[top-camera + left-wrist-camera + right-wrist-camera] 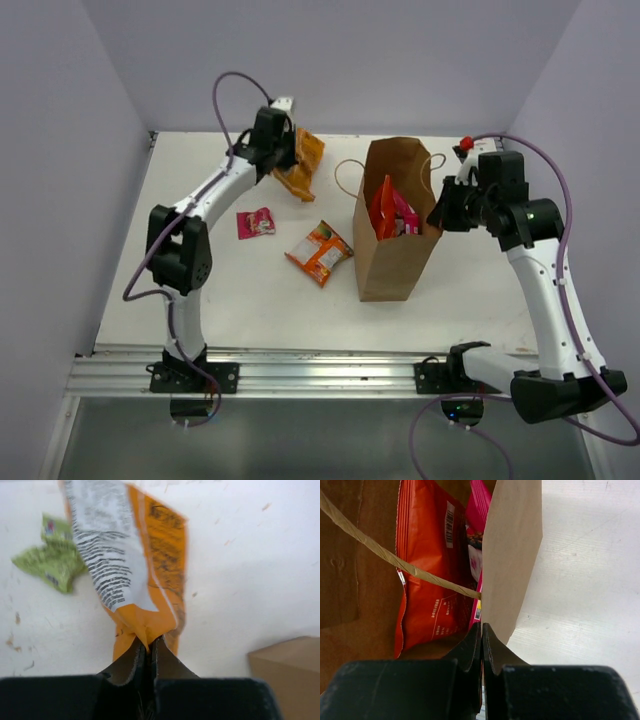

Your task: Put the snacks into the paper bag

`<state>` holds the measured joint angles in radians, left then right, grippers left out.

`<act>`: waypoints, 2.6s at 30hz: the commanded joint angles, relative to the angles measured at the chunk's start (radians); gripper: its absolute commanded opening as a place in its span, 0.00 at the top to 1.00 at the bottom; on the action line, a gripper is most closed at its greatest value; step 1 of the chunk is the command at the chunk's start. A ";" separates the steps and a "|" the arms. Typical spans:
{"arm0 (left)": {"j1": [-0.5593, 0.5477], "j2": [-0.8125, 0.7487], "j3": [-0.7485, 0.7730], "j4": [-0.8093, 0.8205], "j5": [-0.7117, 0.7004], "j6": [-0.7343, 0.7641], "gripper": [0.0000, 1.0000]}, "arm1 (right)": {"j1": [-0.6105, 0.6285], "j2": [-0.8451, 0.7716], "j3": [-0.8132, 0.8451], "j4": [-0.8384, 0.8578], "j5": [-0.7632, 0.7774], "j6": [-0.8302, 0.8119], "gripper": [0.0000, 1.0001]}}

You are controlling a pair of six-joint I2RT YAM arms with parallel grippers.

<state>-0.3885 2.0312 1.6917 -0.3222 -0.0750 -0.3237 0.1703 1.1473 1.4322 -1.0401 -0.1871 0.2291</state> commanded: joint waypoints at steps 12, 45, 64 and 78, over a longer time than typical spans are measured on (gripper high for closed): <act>-0.292 -0.324 0.321 0.143 0.282 -0.069 1.00 | 0.003 0.029 0.030 0.009 -0.049 -0.007 1.00; -0.624 -0.365 0.434 -0.186 -0.166 0.129 0.00 | 0.003 -0.023 0.007 -0.009 -0.058 -0.004 1.00; -0.064 -0.359 -0.395 -0.091 -0.356 -0.066 0.01 | 0.003 -0.023 0.014 0.012 -0.071 0.003 1.00; -0.059 -0.217 -0.532 0.163 -0.364 -0.018 0.00 | 0.001 -0.040 -0.001 0.003 -0.060 -0.001 1.00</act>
<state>-0.4500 1.8126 1.1404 -0.2584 -0.4095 -0.3550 0.1699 1.1355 1.4311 -1.0466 -0.2264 0.2276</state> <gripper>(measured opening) 0.996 0.011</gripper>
